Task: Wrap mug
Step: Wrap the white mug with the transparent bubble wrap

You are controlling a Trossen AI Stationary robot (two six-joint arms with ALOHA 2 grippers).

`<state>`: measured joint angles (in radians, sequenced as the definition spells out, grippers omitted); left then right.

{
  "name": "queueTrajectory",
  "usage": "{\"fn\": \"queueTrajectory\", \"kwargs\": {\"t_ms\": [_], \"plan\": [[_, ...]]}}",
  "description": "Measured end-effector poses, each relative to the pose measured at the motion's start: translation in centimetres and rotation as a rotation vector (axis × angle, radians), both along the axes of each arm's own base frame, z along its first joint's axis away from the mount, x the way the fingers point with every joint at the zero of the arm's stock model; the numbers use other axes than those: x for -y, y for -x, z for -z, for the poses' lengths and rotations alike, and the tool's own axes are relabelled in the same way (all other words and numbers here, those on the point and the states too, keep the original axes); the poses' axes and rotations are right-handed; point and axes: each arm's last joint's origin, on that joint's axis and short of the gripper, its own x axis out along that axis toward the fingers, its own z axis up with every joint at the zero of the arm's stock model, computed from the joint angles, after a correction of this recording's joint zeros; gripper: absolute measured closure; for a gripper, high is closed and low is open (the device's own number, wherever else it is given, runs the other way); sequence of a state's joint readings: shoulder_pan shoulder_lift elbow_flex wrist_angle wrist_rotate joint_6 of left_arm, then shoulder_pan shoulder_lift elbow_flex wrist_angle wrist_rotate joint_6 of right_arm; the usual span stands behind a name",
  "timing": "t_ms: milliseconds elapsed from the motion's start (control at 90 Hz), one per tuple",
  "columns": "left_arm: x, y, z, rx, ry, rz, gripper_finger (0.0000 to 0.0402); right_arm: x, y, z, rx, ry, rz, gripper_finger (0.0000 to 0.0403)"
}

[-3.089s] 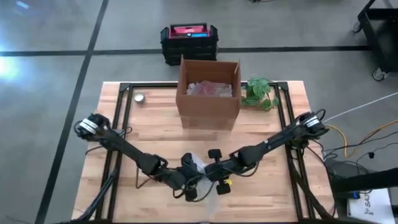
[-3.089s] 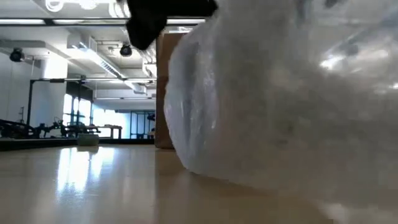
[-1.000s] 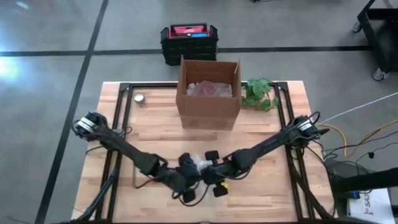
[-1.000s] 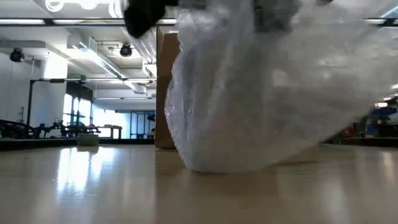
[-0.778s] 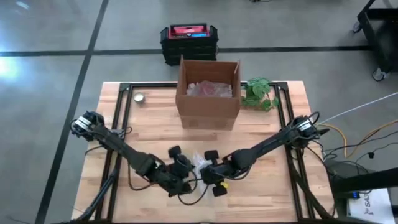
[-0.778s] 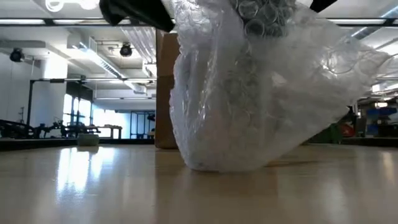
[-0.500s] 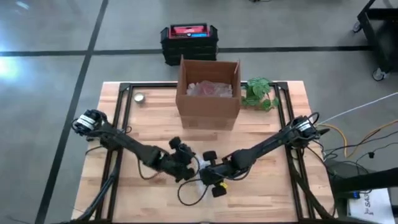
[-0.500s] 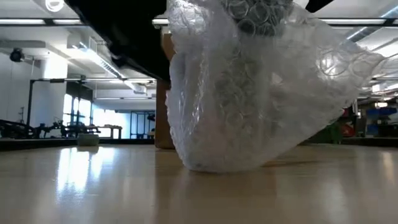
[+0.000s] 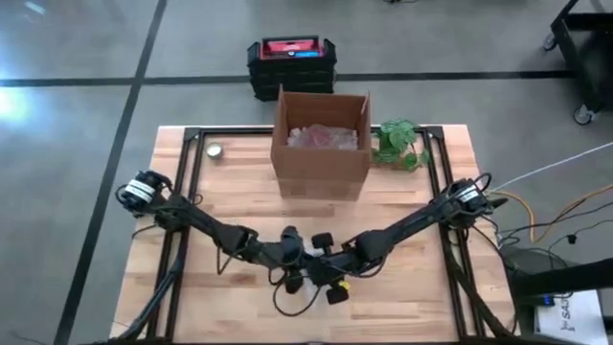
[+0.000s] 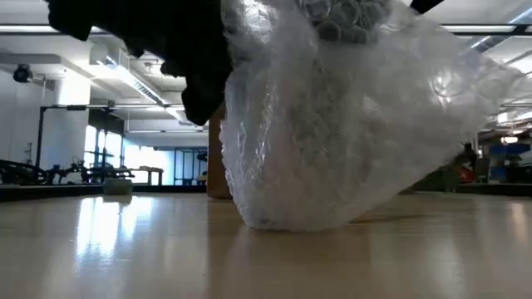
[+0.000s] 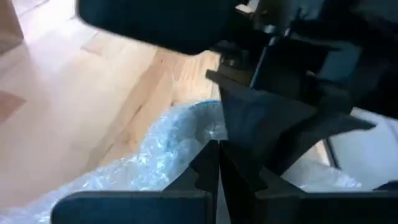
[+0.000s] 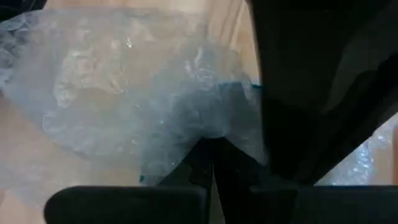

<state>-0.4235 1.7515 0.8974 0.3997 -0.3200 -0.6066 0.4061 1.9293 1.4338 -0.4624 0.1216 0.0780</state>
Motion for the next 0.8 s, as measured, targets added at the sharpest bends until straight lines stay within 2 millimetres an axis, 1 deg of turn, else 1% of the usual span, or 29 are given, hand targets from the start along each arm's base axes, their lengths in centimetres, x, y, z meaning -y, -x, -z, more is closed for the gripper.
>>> {"fn": "queueTrajectory", "kwargs": {"t_ms": [89, 167, 211, 333, 389, 456, 533, 578, 700, 800], "plan": [[0.2, -0.3, 0.7, -0.017, 0.0, -0.003, 0.0402, 0.0, 0.1, -0.2, 0.0, 0.0, -0.002, 0.0403], [0.2, -0.4, 1.0, -0.027, -0.005, -0.003, 0.0402, 0.1, 0.4, -1.1, 0.01, -0.008, -0.004, 0.0403], [0.2, -0.4, 1.1, -0.035, -0.009, -0.003, 0.0402, 0.1, 0.6, -2.1, 0.03, -0.019, -0.003, 0.0403], [0.2, -0.3, 1.2, -0.041, -0.017, -0.008, 0.0402, 0.3, 1.4, -5.5, 0.072, -0.069, 0.01, 0.0403], [0.2, -0.3, 1.3, -0.042, -0.018, -0.008, 0.0402, 0.5, 1.8, -6.2, 0.07, -0.069, 0.011, 0.0403], [0.2, -0.3, 1.3, -0.044, -0.019, -0.008, 0.0402, 0.5, 1.8, -6.0, 0.063, -0.059, 0.017, 0.0403], [0.2, -0.3, 1.2, -0.042, -0.018, -0.009, 0.0402, 0.6, 1.6, -4.8, 0.033, -0.029, 0.028, 0.0403], [0.1, -0.2, 1.0, -0.036, -0.016, -0.009, 0.0402, 0.6, 1.4, -3.9, 0.013, -0.015, 0.033, 0.0403], [0.1, -0.1, 0.4, -0.022, -0.015, -0.01, 0.0401, 0.6, 0.5, -0.5, -0.057, 0.039, 0.06, 0.0403], [0.0, 0.0, 0.0, -0.015, -0.021, -0.005, 0.0401, 0.5, 0.1, 1.0, -0.075, 0.068, 0.071, 0.0403]]}}
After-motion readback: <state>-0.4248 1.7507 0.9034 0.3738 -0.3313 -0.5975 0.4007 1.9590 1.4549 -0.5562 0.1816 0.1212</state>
